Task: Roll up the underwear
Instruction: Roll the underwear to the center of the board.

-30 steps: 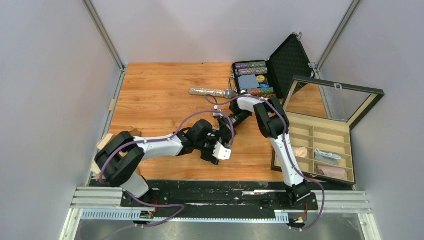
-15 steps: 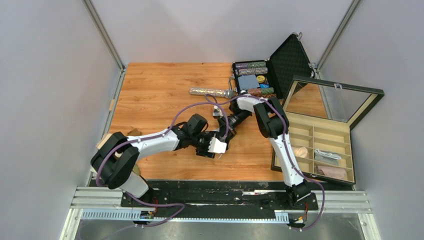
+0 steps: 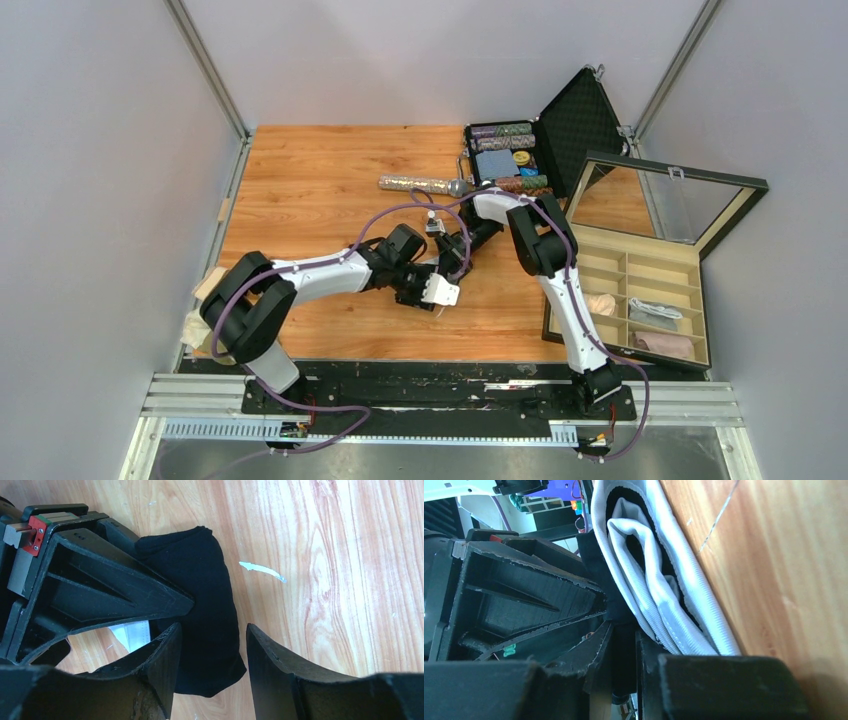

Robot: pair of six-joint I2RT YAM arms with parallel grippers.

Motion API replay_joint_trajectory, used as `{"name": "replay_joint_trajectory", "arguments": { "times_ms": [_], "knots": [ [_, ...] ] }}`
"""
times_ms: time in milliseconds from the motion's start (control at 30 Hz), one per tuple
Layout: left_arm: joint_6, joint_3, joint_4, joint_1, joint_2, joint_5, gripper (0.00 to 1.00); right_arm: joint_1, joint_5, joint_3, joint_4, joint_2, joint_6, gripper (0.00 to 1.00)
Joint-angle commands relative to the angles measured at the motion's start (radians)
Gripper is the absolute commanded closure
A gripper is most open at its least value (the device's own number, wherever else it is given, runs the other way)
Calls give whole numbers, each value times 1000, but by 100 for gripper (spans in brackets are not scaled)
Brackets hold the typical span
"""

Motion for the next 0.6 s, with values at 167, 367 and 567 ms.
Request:
{"name": "replay_joint_trajectory", "arguments": {
  "times_ms": [167,367,567],
  "knots": [
    [157,56,-60,-21,91,2,50,-22,71,-12,65,159,45,96],
    [181,67,-119,-37,152,43,70,-25,56,-18,66,151,39,90],
    [80,155,-232,-23,194,140,82,-80,36,66,63,-31,52,30]
  ]
}}
